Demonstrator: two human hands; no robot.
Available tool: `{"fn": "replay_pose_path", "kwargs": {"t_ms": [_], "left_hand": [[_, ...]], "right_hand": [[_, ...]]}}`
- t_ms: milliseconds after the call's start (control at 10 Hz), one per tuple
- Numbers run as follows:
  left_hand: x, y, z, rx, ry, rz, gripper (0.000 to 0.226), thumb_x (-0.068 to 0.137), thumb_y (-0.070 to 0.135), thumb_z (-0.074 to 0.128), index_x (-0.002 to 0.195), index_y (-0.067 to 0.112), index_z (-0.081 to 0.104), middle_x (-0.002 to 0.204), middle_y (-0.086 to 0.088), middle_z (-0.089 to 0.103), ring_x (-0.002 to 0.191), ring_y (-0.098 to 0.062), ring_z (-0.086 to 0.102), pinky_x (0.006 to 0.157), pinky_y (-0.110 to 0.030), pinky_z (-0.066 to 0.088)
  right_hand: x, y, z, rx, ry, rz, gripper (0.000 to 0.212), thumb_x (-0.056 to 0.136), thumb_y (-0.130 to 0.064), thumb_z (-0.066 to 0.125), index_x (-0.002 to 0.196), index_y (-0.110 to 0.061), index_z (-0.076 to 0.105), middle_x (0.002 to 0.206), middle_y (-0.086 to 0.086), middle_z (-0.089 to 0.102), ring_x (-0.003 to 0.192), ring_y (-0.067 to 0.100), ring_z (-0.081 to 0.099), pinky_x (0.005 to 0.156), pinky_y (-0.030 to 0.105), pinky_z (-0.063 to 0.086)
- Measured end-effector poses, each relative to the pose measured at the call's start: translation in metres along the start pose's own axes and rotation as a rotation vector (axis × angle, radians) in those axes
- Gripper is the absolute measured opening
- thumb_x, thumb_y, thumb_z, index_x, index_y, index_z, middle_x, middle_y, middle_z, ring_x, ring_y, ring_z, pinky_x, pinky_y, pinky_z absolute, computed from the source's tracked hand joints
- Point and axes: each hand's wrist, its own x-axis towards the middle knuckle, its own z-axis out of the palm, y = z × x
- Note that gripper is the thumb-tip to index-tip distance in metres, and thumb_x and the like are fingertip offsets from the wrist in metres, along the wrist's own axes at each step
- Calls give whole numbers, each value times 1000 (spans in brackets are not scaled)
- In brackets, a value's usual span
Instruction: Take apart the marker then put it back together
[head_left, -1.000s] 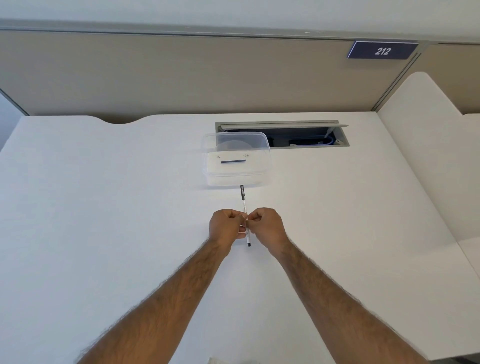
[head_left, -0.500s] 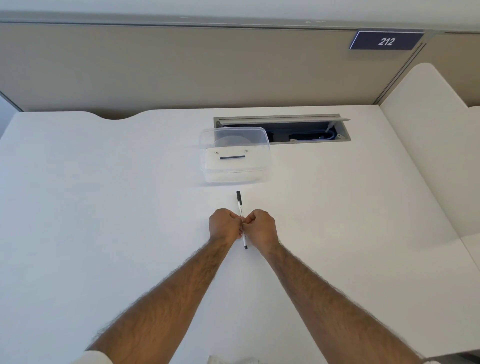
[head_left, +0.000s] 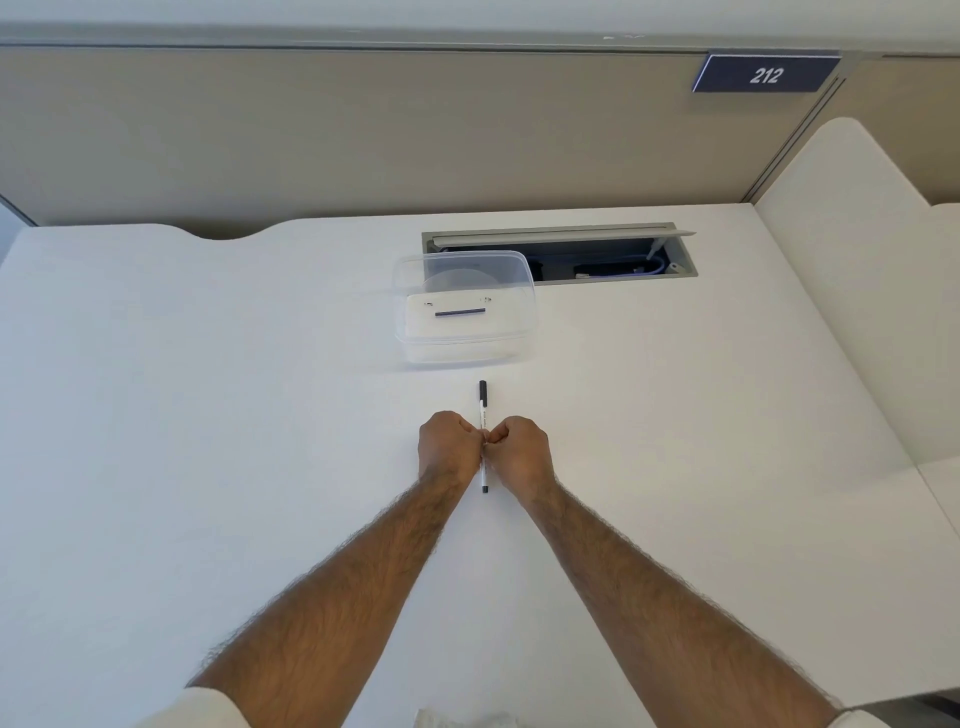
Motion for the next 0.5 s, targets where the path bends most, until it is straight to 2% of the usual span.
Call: {"fn": "replay_pose_path", "kwargs": {"t_ms": [100, 200, 300, 400, 500], "left_hand": [[-4, 1, 1, 19, 12, 28, 26, 81, 14, 73, 57, 13, 62, 55, -4, 60, 51, -17, 49, 53, -34, 50], [-8, 3, 1, 7, 8, 51, 27, 82, 13, 71, 59, 14, 59, 58, -3, 65, 51, -21, 53, 55, -33, 50], [-11, 3, -1, 3, -4, 61, 25, 86, 19, 72, 67, 5, 62, 69, -7, 73, 61, -29, 69, 63, -39, 60], [-14, 1, -3, 17, -12, 70, 27, 87, 22, 70, 65, 10, 58, 71, -9, 72, 63, -28, 69, 66, -42, 60], [-15, -4, -8, 30, -9, 81, 29, 89, 26, 66, 65, 15, 54, 68, -1, 67, 65, -25, 65, 65, -37, 57]], "right_hand": [[-2, 0, -3, -1, -3, -16, 8, 79, -15, 67, 84, -9, 65, 83, 1, 70, 68, 16, 61, 64, 37, 57], [-3, 1, -7, -14, 9, -25, 9, 81, -18, 68, 85, -11, 65, 84, 0, 69, 69, 16, 61, 66, 37, 56], [-4, 3, -14, -28, 15, -29, 14, 83, -23, 70, 90, -12, 64, 86, -3, 66, 72, 15, 59, 66, 32, 52], [-6, 4, -18, -41, -1, -28, 15, 81, -20, 70, 94, -12, 65, 88, -3, 65, 75, 15, 60, 64, 27, 48], [-8, 4, -21, -14, -18, -22, 17, 81, -16, 68, 98, -12, 66, 89, -4, 63, 75, 13, 59, 61, 23, 45]]}}
